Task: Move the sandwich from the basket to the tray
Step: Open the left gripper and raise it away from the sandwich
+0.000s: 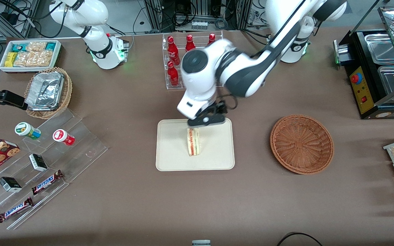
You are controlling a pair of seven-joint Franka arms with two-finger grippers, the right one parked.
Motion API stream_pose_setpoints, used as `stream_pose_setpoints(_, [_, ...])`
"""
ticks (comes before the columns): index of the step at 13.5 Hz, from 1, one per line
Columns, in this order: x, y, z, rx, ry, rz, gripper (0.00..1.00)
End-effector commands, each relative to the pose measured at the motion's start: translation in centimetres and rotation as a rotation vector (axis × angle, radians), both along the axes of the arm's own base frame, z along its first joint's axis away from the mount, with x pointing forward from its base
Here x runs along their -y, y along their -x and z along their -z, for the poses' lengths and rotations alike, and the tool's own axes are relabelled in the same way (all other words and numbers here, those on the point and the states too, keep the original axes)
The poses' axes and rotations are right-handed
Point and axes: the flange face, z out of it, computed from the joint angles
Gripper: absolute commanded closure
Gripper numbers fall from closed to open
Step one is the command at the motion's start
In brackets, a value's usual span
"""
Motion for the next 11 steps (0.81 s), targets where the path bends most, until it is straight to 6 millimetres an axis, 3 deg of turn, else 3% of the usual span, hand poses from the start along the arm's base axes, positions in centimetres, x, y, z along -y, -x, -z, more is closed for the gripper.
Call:
stream_pose_setpoints(1, [-6.9, -0.1, -5.0, 0.013, 0.016, -0.105, 0.01])
stream_pose_setpoints(2, [-9.4, -0.1, -6.9, 0.024, 0.022, -0.146, 0.01])
stream_pose_setpoints(5, [-16.0, 0.1, -9.4, 0.042, -0.03, -0.175, 0.01])
stream_pose_setpoints(8, [-23.6, -1.3, -12.0, -0.036, -0.026, -0.104, 0.01])
stream_pose_setpoints(11, [-29.7, -3.0, -13.9, -0.071, -0.012, -0.052, 0.01])
